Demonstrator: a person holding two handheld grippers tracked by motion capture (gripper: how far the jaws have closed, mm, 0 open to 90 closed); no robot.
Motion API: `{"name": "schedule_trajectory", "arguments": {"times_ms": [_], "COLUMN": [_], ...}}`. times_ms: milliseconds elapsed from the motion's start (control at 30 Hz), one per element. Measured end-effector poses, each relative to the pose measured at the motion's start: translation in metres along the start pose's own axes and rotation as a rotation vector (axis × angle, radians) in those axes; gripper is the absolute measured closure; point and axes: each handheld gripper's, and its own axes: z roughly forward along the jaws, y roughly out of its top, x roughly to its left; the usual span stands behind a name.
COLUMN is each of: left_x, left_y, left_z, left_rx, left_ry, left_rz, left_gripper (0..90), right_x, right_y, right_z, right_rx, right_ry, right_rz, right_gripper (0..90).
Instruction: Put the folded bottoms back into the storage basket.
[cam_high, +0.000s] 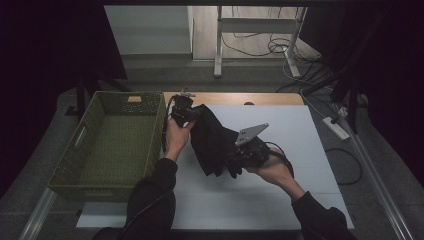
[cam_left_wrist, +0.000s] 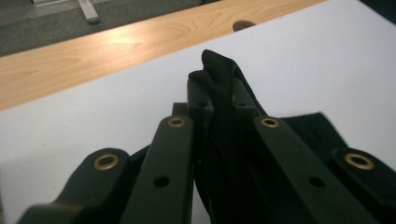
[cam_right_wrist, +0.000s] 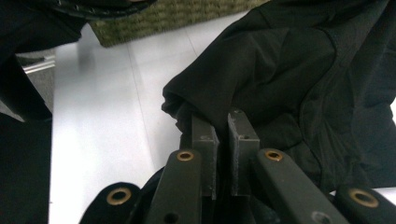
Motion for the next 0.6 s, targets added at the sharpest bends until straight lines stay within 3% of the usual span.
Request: {"name": "schedule_trajectory", "arguments": {"times_ms": [300,600], "left_x": [-0.001,0.01], "left_y": [0.022,0.036], "left_z": [-0.022,-0.047], "left_rx": [-0.006,-0.003], "left_ry": [0.007,0.007], "left_rz": [0.014,0.007], "left_gripper": [82.5,82.5], "right_x": [0.003,0.008], "right_y": [0.016,0.036], "right_z": [-0.012,-0.014], "right_rx": [-0.042,-0.075], "right_ry": [0.004,0.012], "right_rz": [-0.022,-0.055], "right_gripper": [84.6,84.5]}}
